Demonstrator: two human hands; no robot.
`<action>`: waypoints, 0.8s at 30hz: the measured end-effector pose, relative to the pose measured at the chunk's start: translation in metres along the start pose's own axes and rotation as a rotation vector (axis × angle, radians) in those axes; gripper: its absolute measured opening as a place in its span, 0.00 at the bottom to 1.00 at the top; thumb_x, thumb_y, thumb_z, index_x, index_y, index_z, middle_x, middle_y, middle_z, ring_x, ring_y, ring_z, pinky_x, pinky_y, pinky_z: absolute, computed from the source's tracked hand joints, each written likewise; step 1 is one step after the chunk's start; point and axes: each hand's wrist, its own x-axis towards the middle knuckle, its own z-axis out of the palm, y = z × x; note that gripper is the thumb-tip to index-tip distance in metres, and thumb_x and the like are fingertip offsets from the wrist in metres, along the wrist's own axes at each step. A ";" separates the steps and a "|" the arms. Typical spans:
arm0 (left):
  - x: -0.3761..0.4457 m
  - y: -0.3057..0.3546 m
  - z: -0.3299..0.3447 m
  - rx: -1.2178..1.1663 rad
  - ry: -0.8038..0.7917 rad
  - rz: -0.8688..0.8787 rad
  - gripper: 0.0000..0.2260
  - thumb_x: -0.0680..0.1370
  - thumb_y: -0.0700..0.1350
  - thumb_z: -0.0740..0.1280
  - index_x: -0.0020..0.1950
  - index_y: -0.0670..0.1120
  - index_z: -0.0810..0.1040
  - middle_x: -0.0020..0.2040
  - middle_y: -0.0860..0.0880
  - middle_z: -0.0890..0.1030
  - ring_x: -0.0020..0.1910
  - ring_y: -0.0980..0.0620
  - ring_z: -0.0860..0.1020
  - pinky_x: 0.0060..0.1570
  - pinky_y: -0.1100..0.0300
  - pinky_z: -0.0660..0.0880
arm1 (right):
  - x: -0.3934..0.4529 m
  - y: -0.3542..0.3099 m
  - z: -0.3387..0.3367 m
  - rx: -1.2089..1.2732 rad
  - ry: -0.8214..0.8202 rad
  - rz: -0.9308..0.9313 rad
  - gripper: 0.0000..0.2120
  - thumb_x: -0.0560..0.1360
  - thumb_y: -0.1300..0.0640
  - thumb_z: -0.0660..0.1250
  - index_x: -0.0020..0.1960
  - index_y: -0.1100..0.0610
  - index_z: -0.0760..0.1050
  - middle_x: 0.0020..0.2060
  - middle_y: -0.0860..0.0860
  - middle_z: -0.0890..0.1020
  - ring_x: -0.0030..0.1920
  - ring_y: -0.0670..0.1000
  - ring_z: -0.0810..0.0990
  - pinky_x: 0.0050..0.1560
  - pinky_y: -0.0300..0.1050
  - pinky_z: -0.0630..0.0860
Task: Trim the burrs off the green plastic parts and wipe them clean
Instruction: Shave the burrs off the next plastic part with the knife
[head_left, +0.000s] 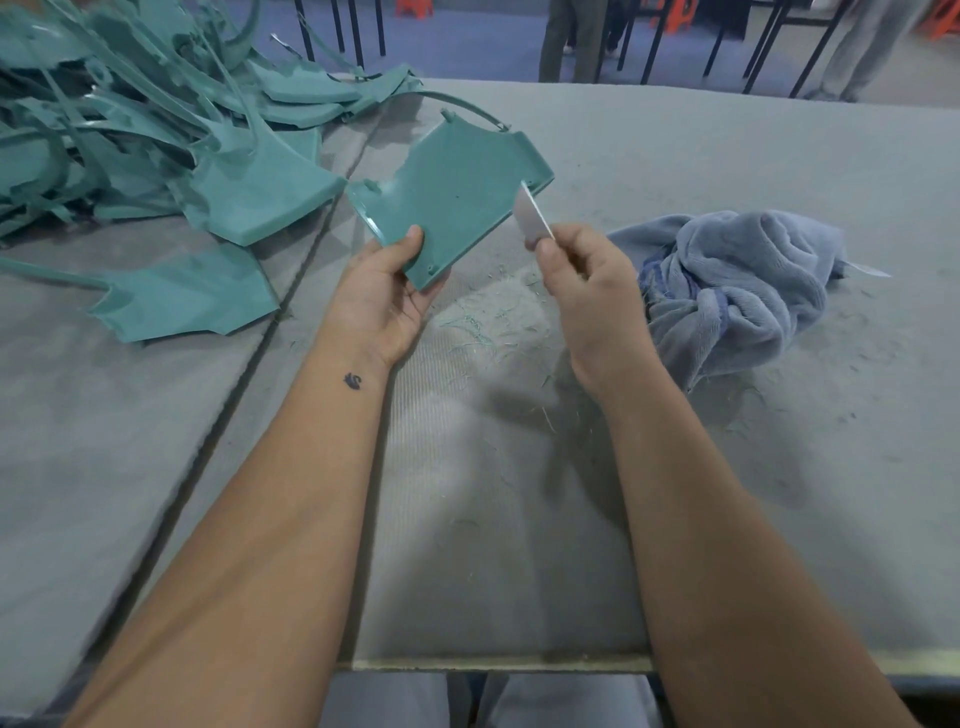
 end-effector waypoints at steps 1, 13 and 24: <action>0.000 -0.001 0.001 0.016 0.007 0.005 0.13 0.81 0.35 0.61 0.65 0.39 0.73 0.47 0.44 0.83 0.38 0.52 0.84 0.38 0.62 0.81 | -0.002 0.000 0.003 -0.057 -0.014 -0.030 0.09 0.81 0.61 0.61 0.45 0.49 0.74 0.34 0.48 0.76 0.33 0.45 0.72 0.36 0.41 0.71; -0.003 0.001 -0.001 0.010 -0.019 -0.058 0.08 0.82 0.35 0.56 0.52 0.38 0.75 0.38 0.44 0.85 0.35 0.50 0.84 0.37 0.59 0.82 | -0.011 0.017 0.028 -0.616 -0.240 -0.195 0.08 0.80 0.58 0.59 0.42 0.56 0.67 0.33 0.55 0.76 0.36 0.59 0.74 0.37 0.52 0.71; -0.007 0.004 -0.002 -0.021 -0.055 -0.103 0.10 0.82 0.34 0.56 0.60 0.36 0.73 0.41 0.41 0.84 0.36 0.48 0.84 0.39 0.59 0.82 | -0.011 0.015 0.027 -0.633 -0.189 -0.335 0.08 0.80 0.60 0.59 0.42 0.53 0.66 0.30 0.51 0.72 0.33 0.57 0.70 0.35 0.52 0.70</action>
